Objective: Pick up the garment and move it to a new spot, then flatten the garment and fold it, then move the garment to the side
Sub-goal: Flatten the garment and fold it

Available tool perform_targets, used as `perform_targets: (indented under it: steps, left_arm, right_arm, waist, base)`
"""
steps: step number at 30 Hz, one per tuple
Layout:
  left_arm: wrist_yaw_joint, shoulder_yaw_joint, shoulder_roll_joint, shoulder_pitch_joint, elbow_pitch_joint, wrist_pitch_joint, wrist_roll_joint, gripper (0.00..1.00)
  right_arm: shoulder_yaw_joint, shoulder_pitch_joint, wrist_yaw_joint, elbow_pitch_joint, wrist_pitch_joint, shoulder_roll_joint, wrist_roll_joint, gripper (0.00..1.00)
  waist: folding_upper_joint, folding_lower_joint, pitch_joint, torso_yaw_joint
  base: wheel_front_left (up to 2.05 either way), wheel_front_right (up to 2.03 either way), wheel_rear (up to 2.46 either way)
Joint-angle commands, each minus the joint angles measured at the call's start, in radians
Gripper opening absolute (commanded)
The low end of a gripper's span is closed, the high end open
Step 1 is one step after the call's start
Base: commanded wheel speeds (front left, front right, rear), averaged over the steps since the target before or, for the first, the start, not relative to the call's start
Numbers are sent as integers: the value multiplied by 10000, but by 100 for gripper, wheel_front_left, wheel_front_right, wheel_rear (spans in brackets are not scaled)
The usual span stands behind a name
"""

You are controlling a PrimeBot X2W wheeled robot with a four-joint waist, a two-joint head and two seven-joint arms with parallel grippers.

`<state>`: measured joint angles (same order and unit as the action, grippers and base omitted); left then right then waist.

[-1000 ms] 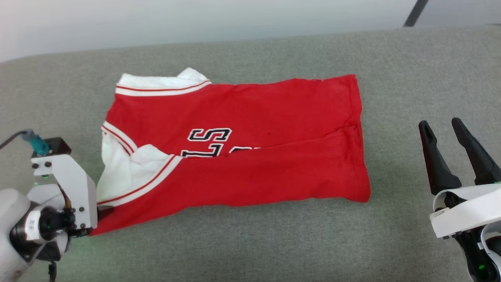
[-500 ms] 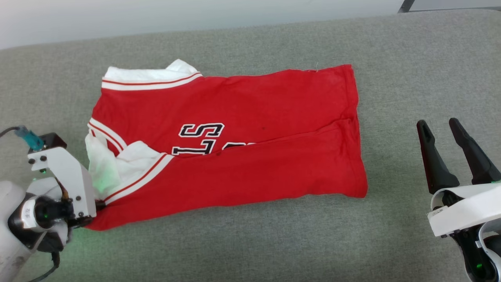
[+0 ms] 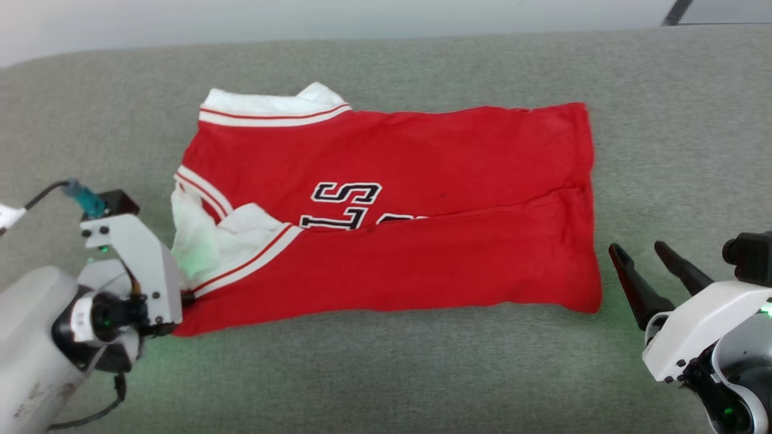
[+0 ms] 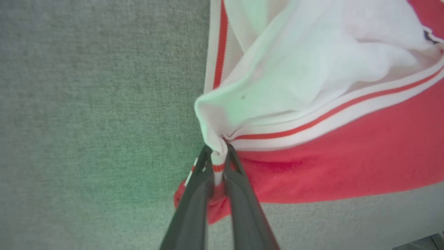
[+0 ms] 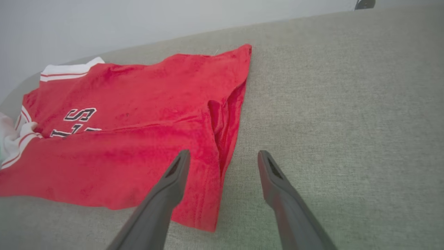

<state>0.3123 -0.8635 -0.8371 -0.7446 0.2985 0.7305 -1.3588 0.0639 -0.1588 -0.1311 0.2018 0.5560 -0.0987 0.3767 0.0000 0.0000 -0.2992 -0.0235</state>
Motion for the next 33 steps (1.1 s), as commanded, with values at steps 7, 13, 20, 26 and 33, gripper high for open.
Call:
perform_targets:
  steps: [7,13,20,26,33]
  left_arm:
    - [-187,-204,607,-406,-50,-102,320,0]
    - [-353,-291,910,-618,121,-182,470,0]
    - [-555,-360,1146,-703,537,-227,527,0]
    - [-706,-409,1169,-733,818,-175,542,0]
    - [-831,-385,1064,-740,989,-145,539,0]
  right_arm:
    - [-96,-272,7,-861,375,-307,-176,100]
    - [-169,-384,7,-1516,912,-287,-260,100]
    - [-346,-381,0,-2159,2428,-105,-616,31]
    - [-362,-301,1,-1779,3746,-265,-932,0]
    - [41,-649,4,-1181,4186,-455,-1019,0]
  waist:
    - [0,0,-768,709]
    - [0,0,-1012,950]
    - [0,0,-945,1063]
    - [0,0,-706,1091]
    - [0,0,-386,1123]
  base:
    - [0,0,0]
    - [0,0,0]
    - [0,0,0]
    - [0,0,0]
    - [0,0,0]
